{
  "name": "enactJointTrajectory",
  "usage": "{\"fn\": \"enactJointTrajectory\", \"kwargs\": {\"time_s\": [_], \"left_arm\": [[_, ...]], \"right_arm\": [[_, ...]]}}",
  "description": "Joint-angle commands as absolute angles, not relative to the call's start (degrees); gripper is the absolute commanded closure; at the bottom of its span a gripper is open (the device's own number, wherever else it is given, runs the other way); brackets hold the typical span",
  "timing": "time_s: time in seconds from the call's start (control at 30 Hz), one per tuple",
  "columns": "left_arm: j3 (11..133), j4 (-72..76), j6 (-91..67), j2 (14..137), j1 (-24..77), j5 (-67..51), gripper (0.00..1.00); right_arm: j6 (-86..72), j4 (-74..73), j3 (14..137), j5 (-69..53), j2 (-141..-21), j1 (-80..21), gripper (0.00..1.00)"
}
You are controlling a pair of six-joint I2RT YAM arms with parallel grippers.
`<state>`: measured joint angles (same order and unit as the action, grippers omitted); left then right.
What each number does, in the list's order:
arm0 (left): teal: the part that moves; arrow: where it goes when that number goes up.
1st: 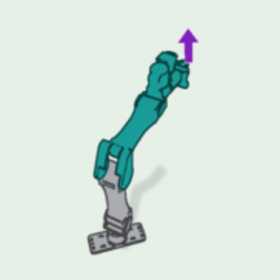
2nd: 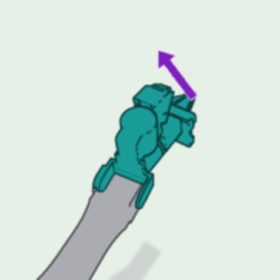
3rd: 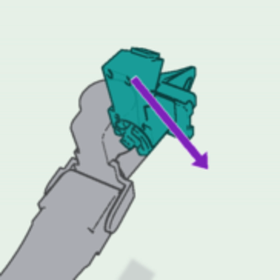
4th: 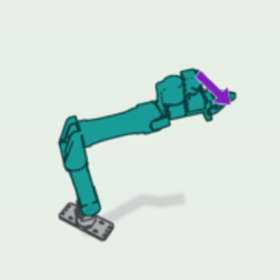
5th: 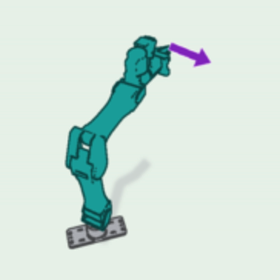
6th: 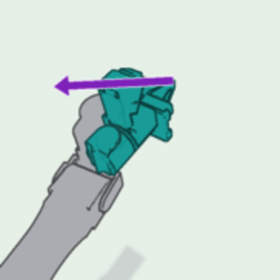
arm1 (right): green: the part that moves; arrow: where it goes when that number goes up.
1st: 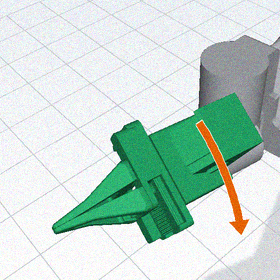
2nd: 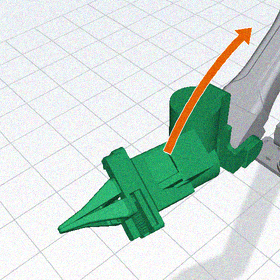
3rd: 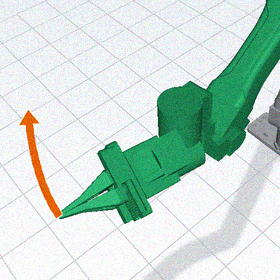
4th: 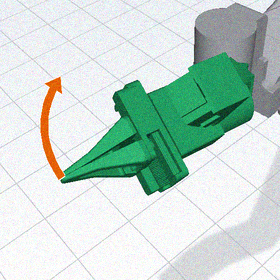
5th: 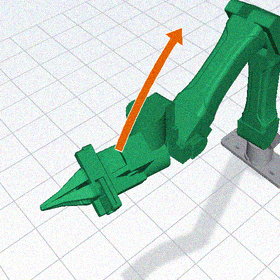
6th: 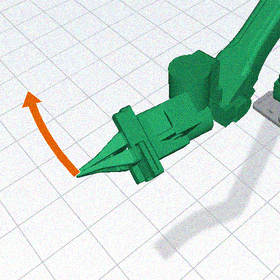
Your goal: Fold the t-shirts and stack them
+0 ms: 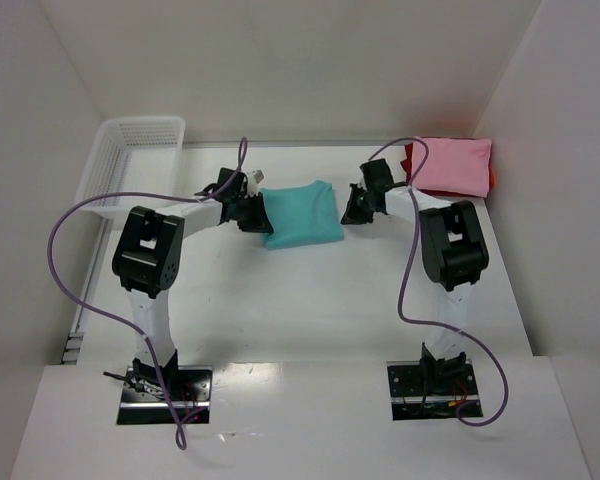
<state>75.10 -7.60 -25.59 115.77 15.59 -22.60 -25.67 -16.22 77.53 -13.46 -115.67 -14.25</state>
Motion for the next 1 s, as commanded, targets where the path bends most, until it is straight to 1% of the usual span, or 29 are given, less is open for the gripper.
{"fn": "enactJointTrajectory", "kwargs": {"time_s": [0.0,0.03,0.1,0.23,0.3,0.43,0.73,0.97], "left_arm": [[77.87,-8.00,-24.17,115.53,15.64,-22.55,0.82],[77.87,-8.00,-24.17,115.40,15.64,-22.67,0.82],[77.87,-8.00,-24.17,114.48,15.64,-22.68,0.82],[78.48,-8.00,-23.64,114.35,15.64,-23.20,0.82],[78.49,-8.00,-23.64,114.87,15.64,-23.20,0.82],[77.58,-7.38,-24.26,115.40,15.64,-23.20,0.82],[77.43,-7.38,-24.78,116.63,15.64,-23.20,0.82],[77.43,-7.38,-24.79,116.63,15.64,-21.97,0.82]], "right_arm": [[-24.92,-17.84,78.92,-12.56,-107.16,-13.97,0.96],[-25.05,-17.84,79.39,-13.58,-106.08,-13.97,0.93],[-25.57,-17.26,79.54,-15.85,-103.07,-13.97,0.92],[-28.33,-13.21,77.14,-21.00,-101.60,-14.36,0.91],[-29.00,-11.67,75.67,-22.70,-102.56,-14.88,0.96],[-31.26,-6.56,70.38,-24.67,-105.34,-16.70,0.99],[-31.46,-4.48,70.22,-24.60,-112.50,-17.93,1.00],[-29.12,-8.97,70.05,-20.48,-114.61,-17.93,1.00]]}}
